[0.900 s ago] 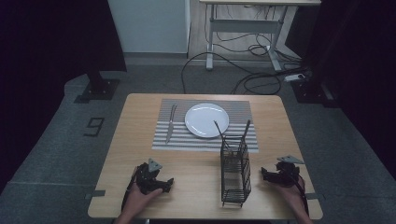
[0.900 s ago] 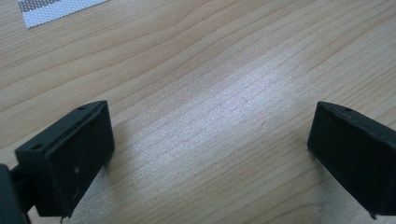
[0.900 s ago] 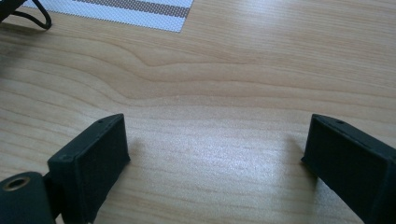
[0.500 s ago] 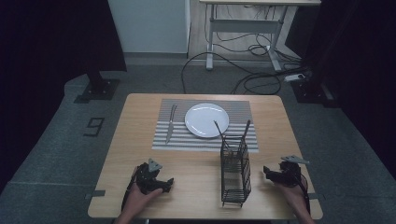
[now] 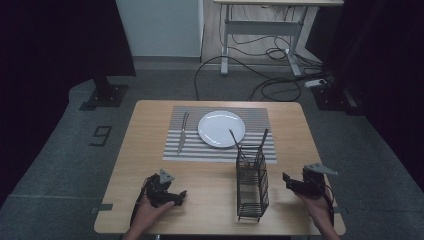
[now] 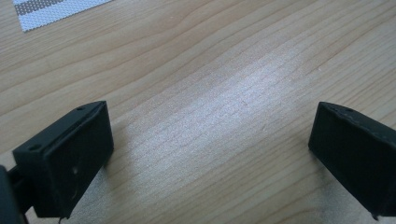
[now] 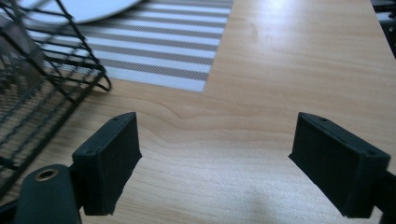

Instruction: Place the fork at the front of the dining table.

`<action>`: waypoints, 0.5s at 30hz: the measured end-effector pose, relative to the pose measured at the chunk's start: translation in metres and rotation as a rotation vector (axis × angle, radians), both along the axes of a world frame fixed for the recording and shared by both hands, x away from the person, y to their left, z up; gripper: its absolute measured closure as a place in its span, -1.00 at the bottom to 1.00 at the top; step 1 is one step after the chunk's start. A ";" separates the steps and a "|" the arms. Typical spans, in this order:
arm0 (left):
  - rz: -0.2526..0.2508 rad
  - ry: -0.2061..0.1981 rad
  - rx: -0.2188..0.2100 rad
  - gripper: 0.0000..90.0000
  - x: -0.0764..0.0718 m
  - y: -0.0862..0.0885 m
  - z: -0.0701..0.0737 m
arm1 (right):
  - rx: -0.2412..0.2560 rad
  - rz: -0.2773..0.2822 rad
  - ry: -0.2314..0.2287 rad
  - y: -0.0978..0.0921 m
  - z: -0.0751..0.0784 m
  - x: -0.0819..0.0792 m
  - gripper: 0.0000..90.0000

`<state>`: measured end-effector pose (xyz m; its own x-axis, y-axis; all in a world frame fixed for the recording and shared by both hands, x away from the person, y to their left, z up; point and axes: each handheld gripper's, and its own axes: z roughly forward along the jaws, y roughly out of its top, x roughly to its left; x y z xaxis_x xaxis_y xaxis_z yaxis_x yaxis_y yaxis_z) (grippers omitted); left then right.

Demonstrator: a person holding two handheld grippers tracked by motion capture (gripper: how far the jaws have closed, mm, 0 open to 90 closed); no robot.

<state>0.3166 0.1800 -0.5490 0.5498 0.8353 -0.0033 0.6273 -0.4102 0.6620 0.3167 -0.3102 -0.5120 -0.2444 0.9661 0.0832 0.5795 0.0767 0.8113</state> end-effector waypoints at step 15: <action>0.000 0.000 0.001 -1.00 0.000 0.000 0.000 | 0.063 0.073 -0.045 0.015 0.035 0.006 -0.51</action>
<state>0.3168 0.1798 -0.5490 0.5502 0.8350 -0.0021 0.6267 -0.4113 0.6618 0.3226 -0.2954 -0.4767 -0.3186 0.9389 0.1303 0.5369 0.0655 0.8411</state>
